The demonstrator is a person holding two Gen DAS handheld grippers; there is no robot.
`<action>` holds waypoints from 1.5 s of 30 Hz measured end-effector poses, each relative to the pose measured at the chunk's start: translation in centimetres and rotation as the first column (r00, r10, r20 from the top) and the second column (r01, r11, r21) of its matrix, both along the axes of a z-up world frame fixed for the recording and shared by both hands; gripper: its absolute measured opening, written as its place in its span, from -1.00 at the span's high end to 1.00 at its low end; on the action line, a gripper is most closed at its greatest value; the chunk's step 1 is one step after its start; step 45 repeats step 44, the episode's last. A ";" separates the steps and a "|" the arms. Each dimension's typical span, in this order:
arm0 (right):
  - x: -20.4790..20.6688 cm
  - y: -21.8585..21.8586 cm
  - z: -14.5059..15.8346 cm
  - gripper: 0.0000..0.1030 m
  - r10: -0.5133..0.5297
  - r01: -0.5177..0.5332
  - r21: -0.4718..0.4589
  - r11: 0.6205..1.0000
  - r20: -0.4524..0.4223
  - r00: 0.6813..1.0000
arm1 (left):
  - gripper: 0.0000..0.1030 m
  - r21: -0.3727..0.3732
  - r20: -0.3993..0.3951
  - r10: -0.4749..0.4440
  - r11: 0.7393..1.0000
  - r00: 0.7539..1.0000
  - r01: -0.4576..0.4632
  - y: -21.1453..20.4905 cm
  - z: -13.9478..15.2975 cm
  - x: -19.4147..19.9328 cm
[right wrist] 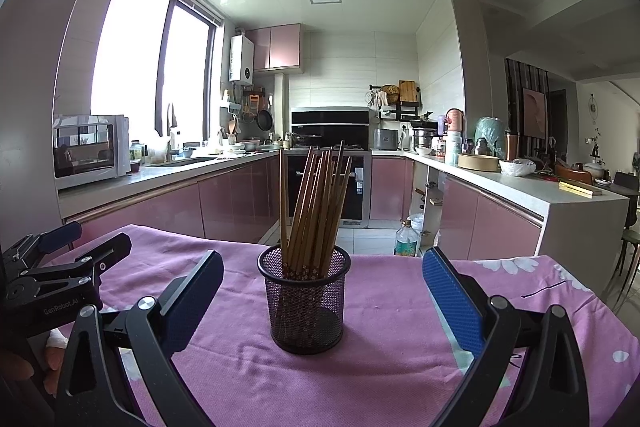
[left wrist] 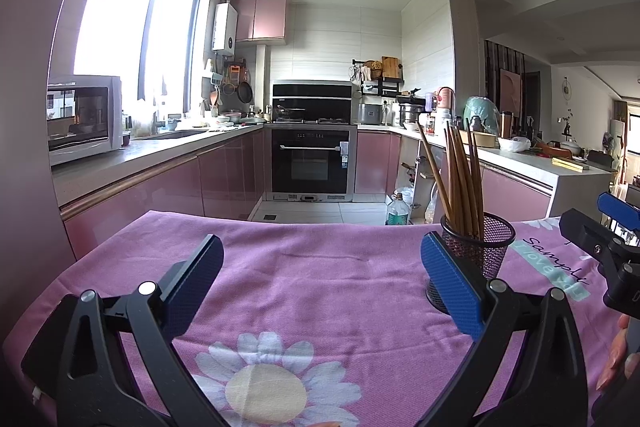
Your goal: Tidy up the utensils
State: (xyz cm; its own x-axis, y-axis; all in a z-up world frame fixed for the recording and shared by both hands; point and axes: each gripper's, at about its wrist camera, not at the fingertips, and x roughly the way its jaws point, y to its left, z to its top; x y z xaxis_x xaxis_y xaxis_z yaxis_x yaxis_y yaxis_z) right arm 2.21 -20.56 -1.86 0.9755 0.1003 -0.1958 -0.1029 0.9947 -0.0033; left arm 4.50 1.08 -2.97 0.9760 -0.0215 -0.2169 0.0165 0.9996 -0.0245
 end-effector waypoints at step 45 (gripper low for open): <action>2.2 -1.9 -1.1 -0.87 0.017 -0.014 0.027 1.000 -0.112 0.994 | -0.89 -0.032 -0.116 -0.023 0.999 0.993 0.019 0.6 -0.4 1.2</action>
